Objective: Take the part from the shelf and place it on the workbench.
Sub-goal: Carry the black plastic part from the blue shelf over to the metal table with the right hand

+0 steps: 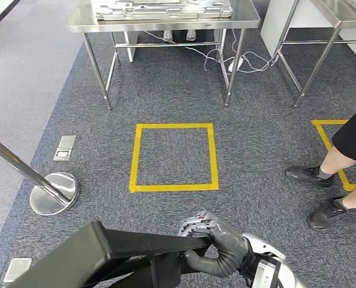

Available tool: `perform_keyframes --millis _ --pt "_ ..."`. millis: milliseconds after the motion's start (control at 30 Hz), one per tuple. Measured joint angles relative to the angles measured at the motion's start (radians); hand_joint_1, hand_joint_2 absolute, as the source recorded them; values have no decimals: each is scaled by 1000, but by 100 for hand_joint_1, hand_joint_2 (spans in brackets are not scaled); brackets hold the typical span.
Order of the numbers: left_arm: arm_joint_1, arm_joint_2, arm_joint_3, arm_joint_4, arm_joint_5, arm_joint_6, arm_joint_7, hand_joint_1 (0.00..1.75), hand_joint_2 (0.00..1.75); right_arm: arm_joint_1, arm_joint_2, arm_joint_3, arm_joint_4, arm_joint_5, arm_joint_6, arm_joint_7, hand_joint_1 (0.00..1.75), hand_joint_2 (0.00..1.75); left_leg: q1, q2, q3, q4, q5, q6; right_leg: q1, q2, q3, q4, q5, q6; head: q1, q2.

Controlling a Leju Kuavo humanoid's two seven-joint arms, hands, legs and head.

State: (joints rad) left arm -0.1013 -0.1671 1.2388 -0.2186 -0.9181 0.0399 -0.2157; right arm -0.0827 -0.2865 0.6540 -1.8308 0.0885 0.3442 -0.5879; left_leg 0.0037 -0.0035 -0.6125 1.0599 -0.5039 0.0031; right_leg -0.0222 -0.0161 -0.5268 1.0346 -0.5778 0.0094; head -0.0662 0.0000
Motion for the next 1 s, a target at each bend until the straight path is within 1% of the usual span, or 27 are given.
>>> perform_keyframes --millis 67,267,467,1000 --pt "1 0 1 0 2 -5 -1 0 175 0 0 -1 -2 -1 0 0 175 175 0 0 1 -7 -3 0 2 -1 2 -3 -1 0 0 0" --pt "0 0 3 0 1 -25 -14 0 175 -1 2 -4 -5 -2 3 -1 175 175 -1 0 3 -7 -9 9 1 0 12 -20 2 7 0 0" --pt "0 0 2 0 -6 -25 -17 0 175 -1 15 -11 -13 3 3 -17 175 175 -2 0 4 -6 -10 10 1 -1 13 -23 4 12 0 0" --pt "-1 0 2 0 -6 -33 -18 0 175 0 25 -20 -16 7 4 -20 175 175 0 0 6 -7 -10 10 3 0 14 -23 3 12 0 0"
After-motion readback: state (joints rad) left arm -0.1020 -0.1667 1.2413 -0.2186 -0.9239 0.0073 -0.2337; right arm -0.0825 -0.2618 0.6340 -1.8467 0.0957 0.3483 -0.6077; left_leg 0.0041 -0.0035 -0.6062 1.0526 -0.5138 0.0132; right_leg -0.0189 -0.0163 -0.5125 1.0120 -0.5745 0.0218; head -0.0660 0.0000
